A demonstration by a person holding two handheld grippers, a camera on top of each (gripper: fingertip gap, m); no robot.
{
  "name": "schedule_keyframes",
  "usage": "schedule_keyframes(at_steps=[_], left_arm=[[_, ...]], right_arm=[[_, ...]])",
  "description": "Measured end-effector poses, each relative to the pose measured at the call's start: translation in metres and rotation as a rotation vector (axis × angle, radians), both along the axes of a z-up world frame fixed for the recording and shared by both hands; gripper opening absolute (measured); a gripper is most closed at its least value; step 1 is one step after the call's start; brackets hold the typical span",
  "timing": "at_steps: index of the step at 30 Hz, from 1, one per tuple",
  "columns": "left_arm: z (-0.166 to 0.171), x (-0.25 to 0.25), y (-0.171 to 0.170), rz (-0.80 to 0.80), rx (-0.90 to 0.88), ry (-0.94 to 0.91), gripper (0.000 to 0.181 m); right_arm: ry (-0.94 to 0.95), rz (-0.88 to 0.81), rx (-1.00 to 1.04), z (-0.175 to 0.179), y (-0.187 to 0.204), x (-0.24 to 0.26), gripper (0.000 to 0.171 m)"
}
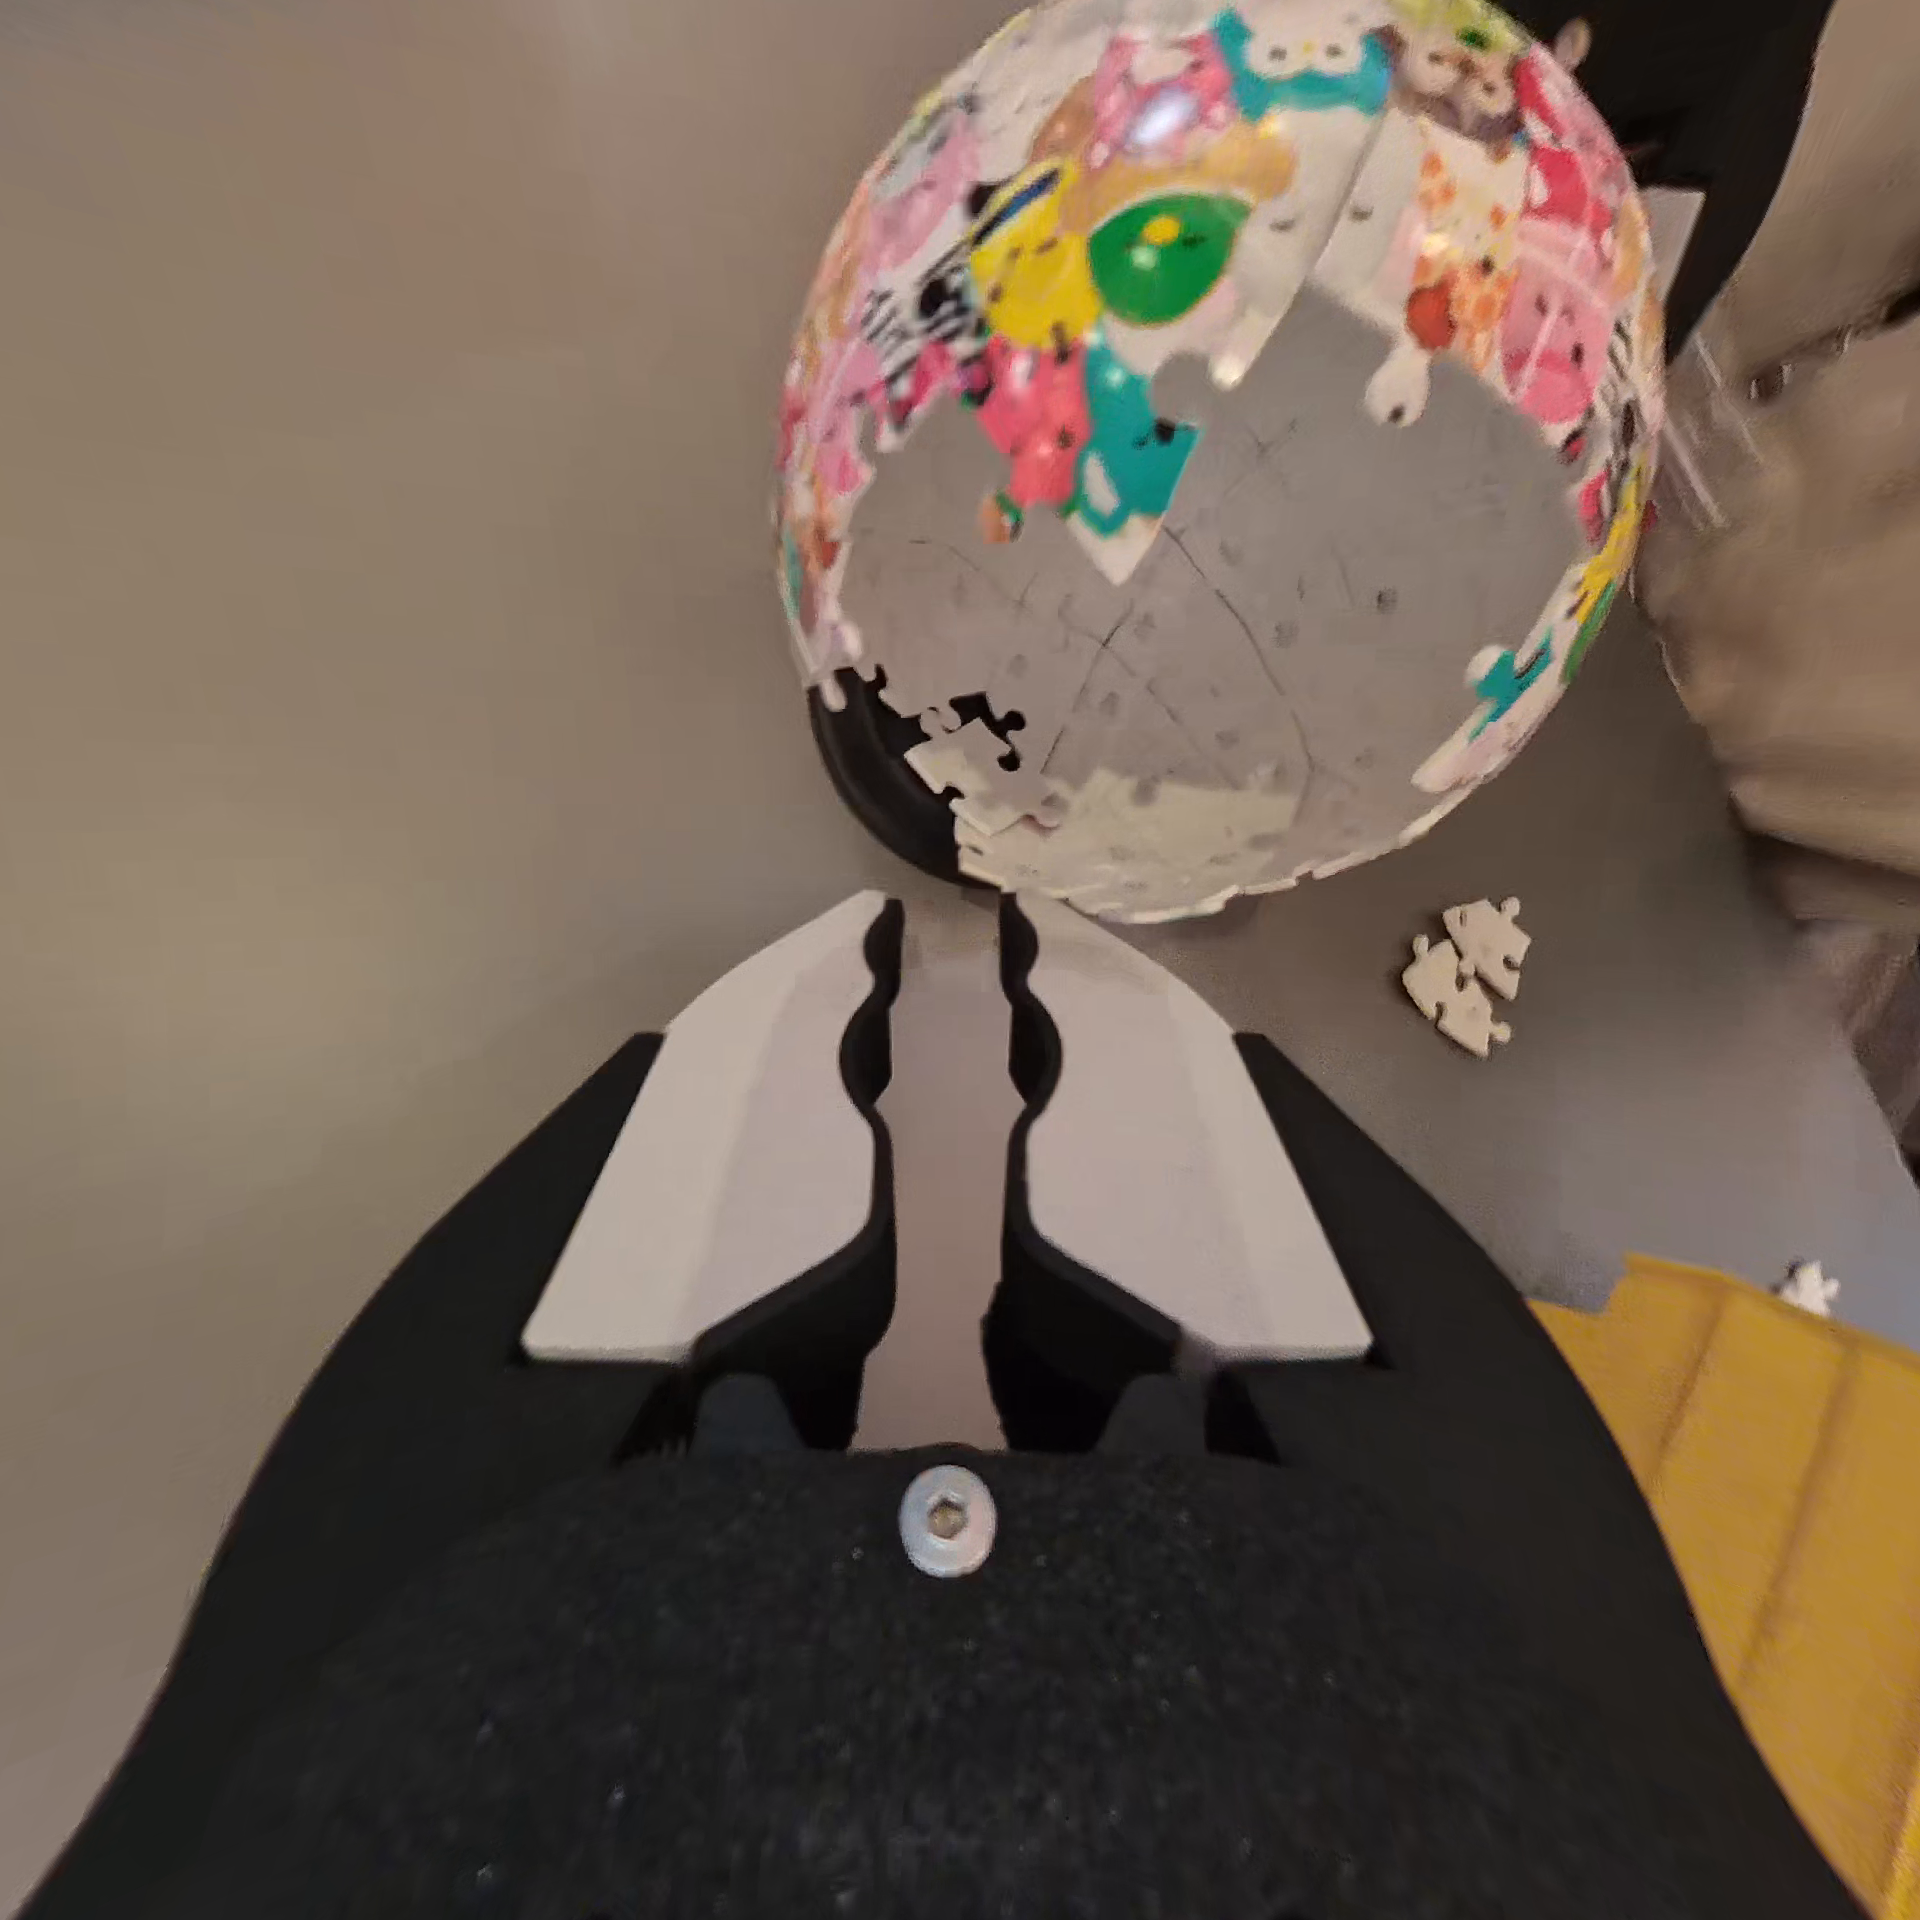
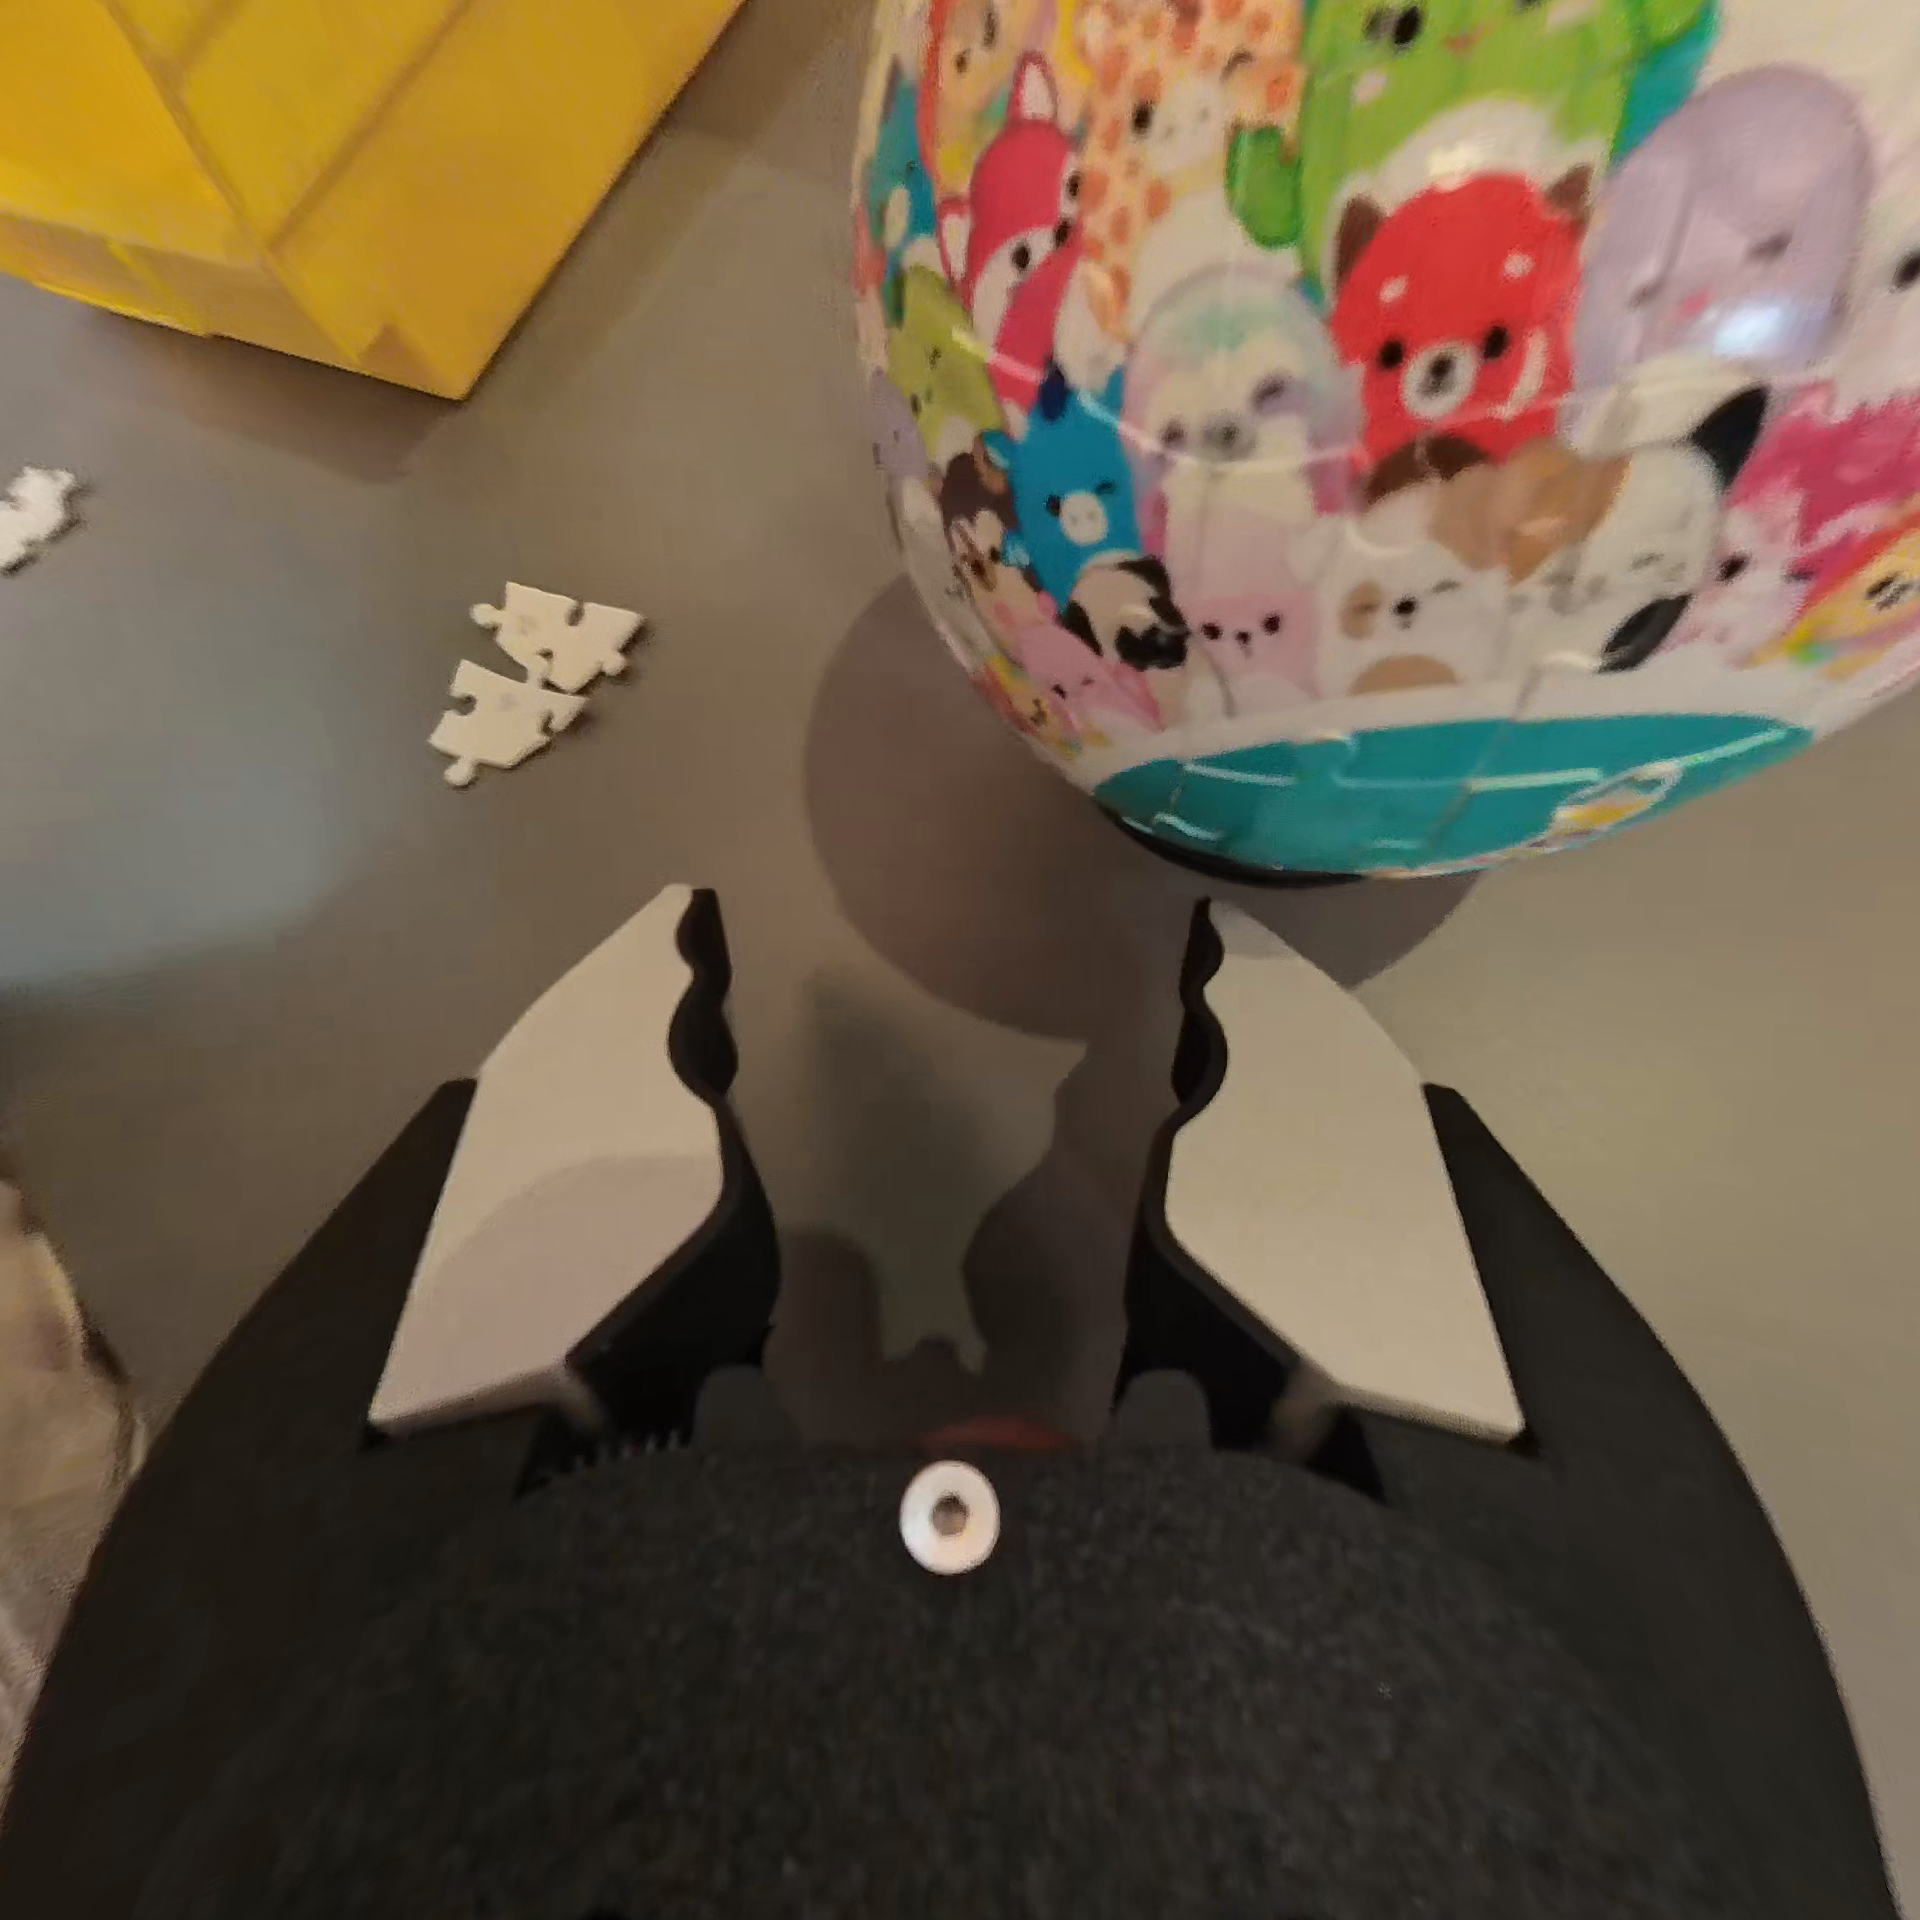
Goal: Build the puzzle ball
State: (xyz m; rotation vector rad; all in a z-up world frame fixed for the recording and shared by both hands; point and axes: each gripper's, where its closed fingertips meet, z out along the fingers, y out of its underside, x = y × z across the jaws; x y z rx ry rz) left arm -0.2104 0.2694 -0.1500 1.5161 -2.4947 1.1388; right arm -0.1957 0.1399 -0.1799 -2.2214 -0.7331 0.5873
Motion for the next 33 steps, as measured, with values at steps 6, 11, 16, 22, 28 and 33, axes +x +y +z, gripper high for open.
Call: schedule_keyframes(at_steps=[6, 11, 16, 22, 28, 33], left_arm=[[-0.018, 0.009, 0.008, -0.127, 0.12, -0.036, 0.005], [-0.03, 0.018, 0.005, -0.143, 0.085, -0.025, 0.0], [-0.042, 0.021, -0.007, -0.129, 0.051, -0.035, 0.0], [-0.043, 0.023, -0.01, -0.087, 0.031, -0.041, 0.0], [-0.043, 0.019, -0.007, -0.049, 0.041, -0.022, 0.0], [-0.043, 0.014, -0.007, -0.013, 0.06, -0.013, 0.0]], right_arm=[[-0.033, -0.031, -0.034, -0.007, 0.003, -0.004, 0.088], [-0.004, -0.061, -0.057, -0.006, 0.009, -0.003, 0.09], [0.004, -0.076, -0.05, -0.005, 0.017, 0.001, 0.088], [-0.007, -0.08, -0.042, -0.006, 0.026, 0.005, 0.081], [-0.012, -0.062, -0.041, -0.006, 0.033, 0.009, 0.077], [-0.024, -0.029, -0.036, -0.006, 0.036, 0.012, 0.077]])
